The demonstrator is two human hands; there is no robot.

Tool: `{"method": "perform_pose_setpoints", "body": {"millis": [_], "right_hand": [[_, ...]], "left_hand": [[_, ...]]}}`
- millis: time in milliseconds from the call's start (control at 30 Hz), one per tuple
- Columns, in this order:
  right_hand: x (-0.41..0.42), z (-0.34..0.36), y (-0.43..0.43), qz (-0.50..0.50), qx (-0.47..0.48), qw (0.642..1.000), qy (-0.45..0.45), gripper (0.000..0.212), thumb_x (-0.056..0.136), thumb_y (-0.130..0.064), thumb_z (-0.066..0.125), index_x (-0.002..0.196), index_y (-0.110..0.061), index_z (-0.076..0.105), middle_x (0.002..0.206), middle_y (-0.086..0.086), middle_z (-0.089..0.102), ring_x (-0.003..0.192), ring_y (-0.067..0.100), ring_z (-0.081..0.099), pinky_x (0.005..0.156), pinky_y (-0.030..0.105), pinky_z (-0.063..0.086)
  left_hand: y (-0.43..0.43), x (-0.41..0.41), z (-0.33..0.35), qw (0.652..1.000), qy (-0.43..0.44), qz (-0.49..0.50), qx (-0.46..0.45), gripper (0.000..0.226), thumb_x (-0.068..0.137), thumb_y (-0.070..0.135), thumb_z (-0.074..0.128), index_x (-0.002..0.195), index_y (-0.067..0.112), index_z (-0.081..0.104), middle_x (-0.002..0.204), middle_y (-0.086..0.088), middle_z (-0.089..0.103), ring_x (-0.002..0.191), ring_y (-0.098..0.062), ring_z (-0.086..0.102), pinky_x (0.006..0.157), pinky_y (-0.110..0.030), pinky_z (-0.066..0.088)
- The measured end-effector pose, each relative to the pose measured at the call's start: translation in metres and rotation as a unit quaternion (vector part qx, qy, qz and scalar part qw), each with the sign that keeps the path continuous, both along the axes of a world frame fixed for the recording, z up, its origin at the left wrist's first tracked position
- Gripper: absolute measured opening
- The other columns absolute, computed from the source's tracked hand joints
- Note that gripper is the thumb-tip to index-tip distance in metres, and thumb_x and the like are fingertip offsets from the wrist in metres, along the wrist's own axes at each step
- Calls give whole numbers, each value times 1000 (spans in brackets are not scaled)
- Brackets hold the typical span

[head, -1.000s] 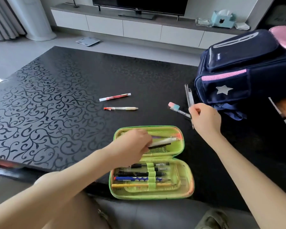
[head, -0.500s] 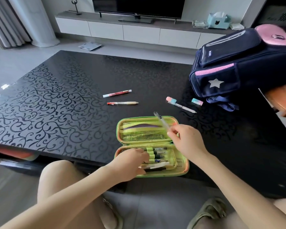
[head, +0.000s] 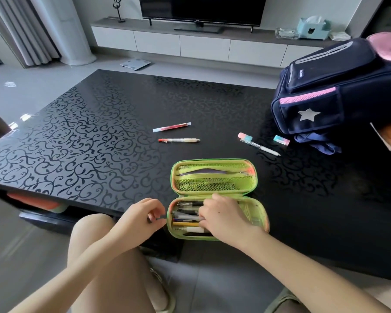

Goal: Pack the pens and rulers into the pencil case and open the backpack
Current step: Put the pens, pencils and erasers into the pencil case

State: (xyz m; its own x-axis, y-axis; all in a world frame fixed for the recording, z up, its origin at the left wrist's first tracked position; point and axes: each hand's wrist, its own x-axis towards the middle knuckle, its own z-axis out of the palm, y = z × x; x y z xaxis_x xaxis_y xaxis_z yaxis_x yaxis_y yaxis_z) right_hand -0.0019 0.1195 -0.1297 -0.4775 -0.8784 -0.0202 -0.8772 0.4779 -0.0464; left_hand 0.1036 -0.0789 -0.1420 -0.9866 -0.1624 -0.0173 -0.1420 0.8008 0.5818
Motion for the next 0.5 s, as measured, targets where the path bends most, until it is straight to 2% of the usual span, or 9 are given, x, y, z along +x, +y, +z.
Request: {"method": "perform_pose_setpoints", "body": {"millis": [100,167,267,400,500], "right_hand": [[-1,-4,0,27,-30,999,0,20,87,-30,56,89,-15,70,86,2,64,84,24,55,61,30,30],[-3,-6,6,38,-51,998,6,11,75,-33,70,80,-23,70,72,-5,63,70,19,58,53,26,33],[-2,-9,17,22,-62,998,-3,25,60,-37,82,80,-30,69,65,-11,59,59,12,55,45,22,41],[-7,-12,26,20,-77,997,-12,20,62,-35,82,78,-33,70,61,-14,56,55,9,54,43,18,38],[-16,-10,25,9,-82,997,-4,10,69,-34,75,77,-34,70,59,-14,55,55,8,52,42,17,30]], "left_hand": [[0,-2,-3,1000,-14,-18,9,28,79,18,68,72,40,51,80,9,58,71,-12,56,64,-17,46],[0,-6,-3,1000,-6,-16,16,24,80,18,67,74,38,55,80,10,58,70,-9,56,64,-18,47],[4,-14,-1,999,9,-19,28,13,79,23,69,79,32,60,79,12,57,72,-6,54,61,-12,43],[7,-26,-4,999,0,-48,18,6,82,31,65,86,27,66,83,12,57,70,-5,54,64,-11,41],[9,-34,-8,997,-33,-71,-16,15,85,34,61,82,22,69,78,15,48,64,0,48,66,-20,42]]}}
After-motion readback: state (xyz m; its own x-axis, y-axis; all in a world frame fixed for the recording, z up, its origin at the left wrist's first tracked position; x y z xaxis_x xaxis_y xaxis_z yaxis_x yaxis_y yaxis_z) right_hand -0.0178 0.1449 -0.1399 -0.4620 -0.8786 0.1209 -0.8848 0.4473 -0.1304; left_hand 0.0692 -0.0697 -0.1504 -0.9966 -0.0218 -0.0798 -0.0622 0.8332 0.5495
